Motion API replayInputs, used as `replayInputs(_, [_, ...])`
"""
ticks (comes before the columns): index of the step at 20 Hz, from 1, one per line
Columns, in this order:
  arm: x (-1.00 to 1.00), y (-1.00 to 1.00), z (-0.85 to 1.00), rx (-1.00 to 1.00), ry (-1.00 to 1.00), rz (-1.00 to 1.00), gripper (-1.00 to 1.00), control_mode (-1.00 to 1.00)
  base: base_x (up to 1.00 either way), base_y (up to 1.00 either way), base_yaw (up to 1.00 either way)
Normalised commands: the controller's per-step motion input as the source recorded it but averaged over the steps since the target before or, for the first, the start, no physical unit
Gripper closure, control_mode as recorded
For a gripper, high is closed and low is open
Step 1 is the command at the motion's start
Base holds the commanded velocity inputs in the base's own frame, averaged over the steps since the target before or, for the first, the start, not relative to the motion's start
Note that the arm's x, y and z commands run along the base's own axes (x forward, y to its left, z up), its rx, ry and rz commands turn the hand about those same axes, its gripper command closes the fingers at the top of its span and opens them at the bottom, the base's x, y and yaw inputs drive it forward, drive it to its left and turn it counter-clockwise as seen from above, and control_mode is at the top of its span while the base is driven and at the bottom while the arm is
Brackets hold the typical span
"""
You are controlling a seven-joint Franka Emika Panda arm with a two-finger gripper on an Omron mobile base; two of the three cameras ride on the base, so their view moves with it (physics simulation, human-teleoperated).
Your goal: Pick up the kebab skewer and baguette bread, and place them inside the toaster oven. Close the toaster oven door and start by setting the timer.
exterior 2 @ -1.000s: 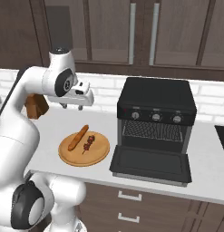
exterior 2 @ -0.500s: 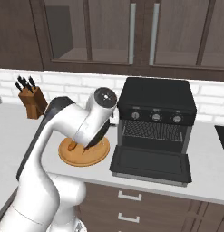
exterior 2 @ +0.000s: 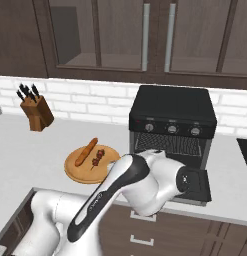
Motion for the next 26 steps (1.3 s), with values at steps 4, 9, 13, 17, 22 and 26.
replayInputs(4, [0.17, -0.38, -0.16, 0.0, -0.13, 0.02, -1.0, -1.0, 0.0, 0.0, 0.0])
replayInputs(9, [0.4, -0.14, -0.17, 0.0, -0.07, -0.05, -1.0, -1.0, 0.0, 0.0, 0.0])
replayInputs(13, [0.64, -0.01, -0.29, 0.0, -0.01, -0.17, -1.0, -1.0, 0.0, 0.0, 0.0])
replayInputs(17, [0.53, -0.13, -0.26, 0.04, -0.05, -0.09, -1.0, -1.0, 0.0, 0.0, 0.0])
replayInputs(22, [0.18, -0.3, -0.3, 0.05, -0.09, -0.02, -1.0, -1.0, 0.0, 0.0, 0.0])
replayInputs(26, [0.32, -0.35, -0.05, 0.01, -0.12, 0.0, -1.0, -1.0, 0.0, 0.0, 0.0])
